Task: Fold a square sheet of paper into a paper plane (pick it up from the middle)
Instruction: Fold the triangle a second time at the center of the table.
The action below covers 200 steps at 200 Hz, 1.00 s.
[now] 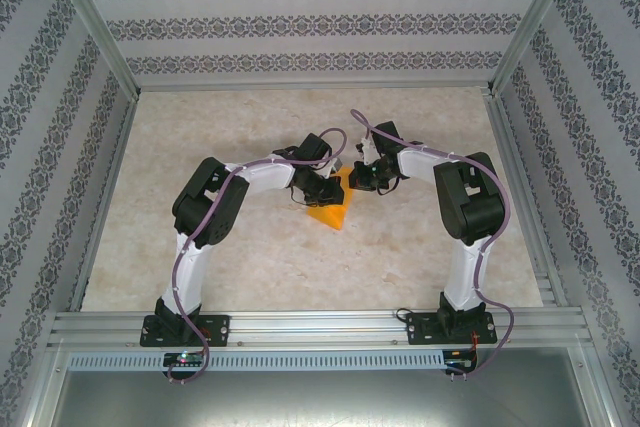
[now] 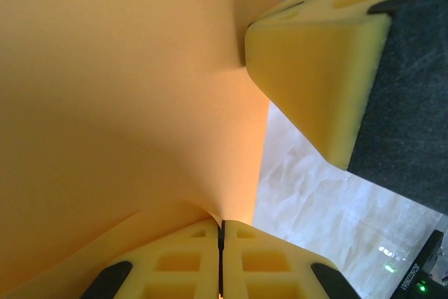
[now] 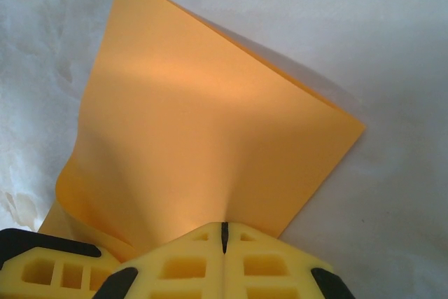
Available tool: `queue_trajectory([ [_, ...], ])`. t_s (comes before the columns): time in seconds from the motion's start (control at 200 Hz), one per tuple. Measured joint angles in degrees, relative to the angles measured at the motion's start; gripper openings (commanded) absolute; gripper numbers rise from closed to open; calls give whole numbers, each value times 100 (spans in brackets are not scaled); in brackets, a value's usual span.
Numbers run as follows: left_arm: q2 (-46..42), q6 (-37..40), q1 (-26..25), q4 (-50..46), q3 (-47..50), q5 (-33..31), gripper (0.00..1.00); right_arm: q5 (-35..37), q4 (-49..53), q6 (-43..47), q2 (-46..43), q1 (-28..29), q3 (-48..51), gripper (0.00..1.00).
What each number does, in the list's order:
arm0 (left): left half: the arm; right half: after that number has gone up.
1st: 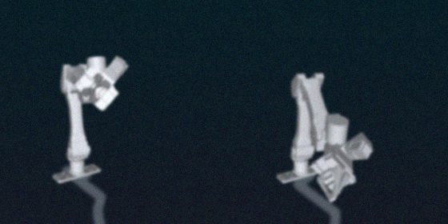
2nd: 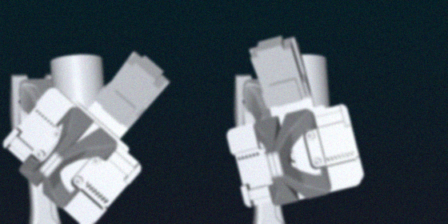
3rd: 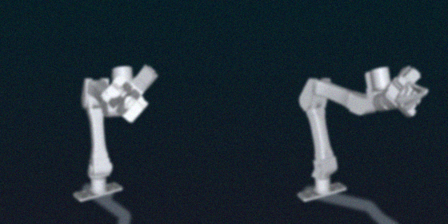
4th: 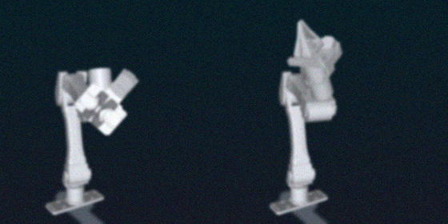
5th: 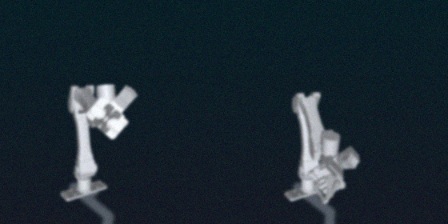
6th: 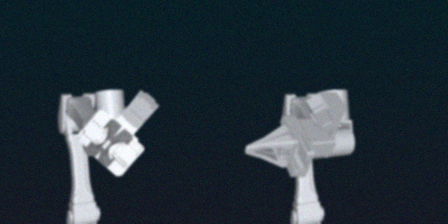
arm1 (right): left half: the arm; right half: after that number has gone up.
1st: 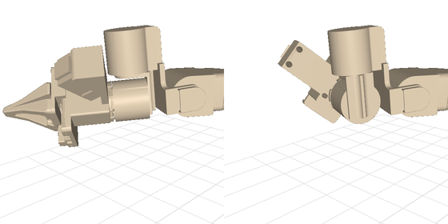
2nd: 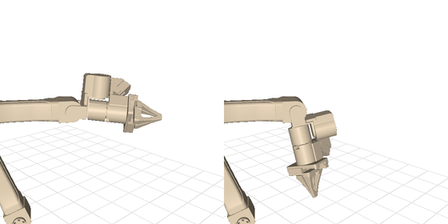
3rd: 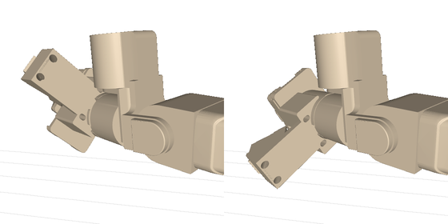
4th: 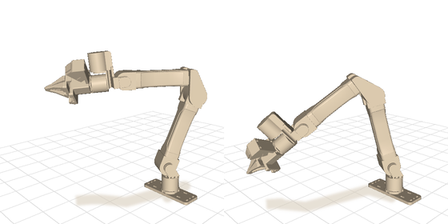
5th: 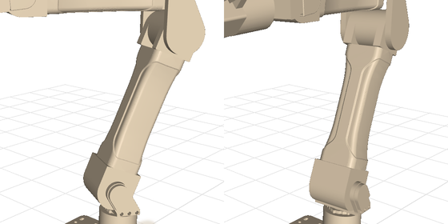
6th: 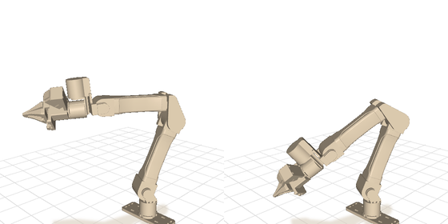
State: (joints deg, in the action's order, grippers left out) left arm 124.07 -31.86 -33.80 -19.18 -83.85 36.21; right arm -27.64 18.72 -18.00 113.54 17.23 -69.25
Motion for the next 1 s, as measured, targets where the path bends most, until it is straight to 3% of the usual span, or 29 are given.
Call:
queue_trajectory([
  [0.844,-57,103,-26,-146,-17,-177,11,-2,-2,2,0,0,0,3],
  [0.999,-57,133,-28,-146,-17,-177,17,-2,-2,2,0,0,0,4],
])
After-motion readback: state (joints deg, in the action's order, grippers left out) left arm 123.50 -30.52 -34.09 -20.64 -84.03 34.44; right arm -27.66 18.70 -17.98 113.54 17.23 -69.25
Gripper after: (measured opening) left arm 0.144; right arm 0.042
